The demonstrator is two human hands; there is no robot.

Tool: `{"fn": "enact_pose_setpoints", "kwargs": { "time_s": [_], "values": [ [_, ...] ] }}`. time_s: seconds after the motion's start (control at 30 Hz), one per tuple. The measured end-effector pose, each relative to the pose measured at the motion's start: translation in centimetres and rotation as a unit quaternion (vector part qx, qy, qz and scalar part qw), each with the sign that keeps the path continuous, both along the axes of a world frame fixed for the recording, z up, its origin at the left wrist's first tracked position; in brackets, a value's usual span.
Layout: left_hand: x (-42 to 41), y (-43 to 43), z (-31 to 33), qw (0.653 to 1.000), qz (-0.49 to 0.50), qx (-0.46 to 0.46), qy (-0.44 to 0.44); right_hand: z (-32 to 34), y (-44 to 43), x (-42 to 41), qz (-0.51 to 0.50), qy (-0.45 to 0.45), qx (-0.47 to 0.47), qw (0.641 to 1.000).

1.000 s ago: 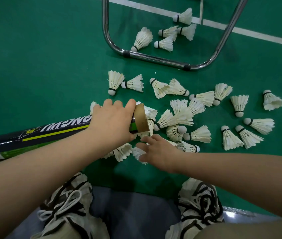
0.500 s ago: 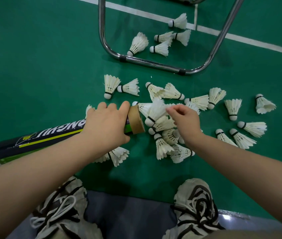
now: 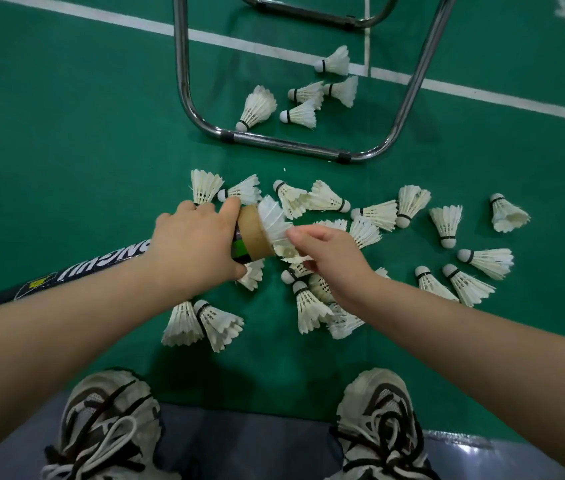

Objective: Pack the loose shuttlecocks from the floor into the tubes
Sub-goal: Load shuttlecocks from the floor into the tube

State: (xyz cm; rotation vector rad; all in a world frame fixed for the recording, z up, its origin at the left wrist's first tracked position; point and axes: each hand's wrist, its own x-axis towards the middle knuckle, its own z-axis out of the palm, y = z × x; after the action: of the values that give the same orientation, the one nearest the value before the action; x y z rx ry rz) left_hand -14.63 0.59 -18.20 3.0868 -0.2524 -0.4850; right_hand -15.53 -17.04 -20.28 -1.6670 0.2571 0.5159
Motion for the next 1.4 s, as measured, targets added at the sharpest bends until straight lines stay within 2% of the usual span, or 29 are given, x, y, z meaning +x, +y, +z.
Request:
{"fn": "enact_pose_setpoints", "kwargs": {
  "time_s": [0.1, 0.2, 0.43, 0.57, 0.73, 0.83, 0.9, 1.0, 1.1, 1.23, 1.33, 1.4],
  "values": [
    [1.5, 1.1, 1.3, 0.999, -0.001, -0.042, 0.016, 1.4, 0.1, 1.2, 0.111, -0.076, -0.097, 0.986],
    [3.1, 2.1, 3.2, 0.999, -0.022, -0.025, 0.019, 3.4, 0.9, 3.6, 0.225, -0.152, -0.186, 0.944],
    [7.1, 3.9, 7.6, 0.999, -0.032, -0.027, -0.004, 8.1, 4.0, 9.2, 0.371, -0.15, -0.186, 0.898],
    [7.1, 5.1, 7.6, 0.999, -0.035, -0.035, 0.001, 8.2, 6.2, 10.3, 0.422, -0.1, -0.155, 0.888],
    [6.5, 5.7, 5.6, 0.998, -0.04, -0.054, -0.021, 6.6, 8.6, 10.5, 0.403, 0.051, -0.024, 0.913],
    [7.1, 6.6, 4.1, 0.997, -0.006, -0.064, -0.034, 5.6, 9.4, 11.4, 0.305, 0.063, 0.06, 0.948],
    [7.5, 7.0, 3.1, 0.996, 0.022, -0.075, -0.03, 4.8, 9.4, 11.9, 0.215, 0.035, 0.068, 0.974],
    [7.9, 6.9, 1.2, 0.997, 0.046, -0.068, -0.01, 2.5, 8.2, 13.1, 0.113, 0.045, 0.003, 0.993],
    [8.3, 6.7, 0.0, 0.997, 0.055, -0.057, 0.003, -0.3, 6.6, 13.9, 0.056, 0.061, -0.103, 0.991],
    [8.8, 6.1, -0.5, 0.998, 0.042, -0.042, -0.002, -5.2, 4.0, 13.9, 0.089, 0.088, -0.291, 0.949],
    [8.7, 5.6, -1.1, 0.999, 0.023, -0.028, -0.006, -7.1, 3.0, 13.2, 0.119, 0.12, -0.391, 0.905],
    [8.4, 5.4, -1.7, 1.0, 0.007, -0.017, -0.003, -7.5, 2.8, 12.8, 0.109, 0.127, -0.426, 0.889]
  ]
}}
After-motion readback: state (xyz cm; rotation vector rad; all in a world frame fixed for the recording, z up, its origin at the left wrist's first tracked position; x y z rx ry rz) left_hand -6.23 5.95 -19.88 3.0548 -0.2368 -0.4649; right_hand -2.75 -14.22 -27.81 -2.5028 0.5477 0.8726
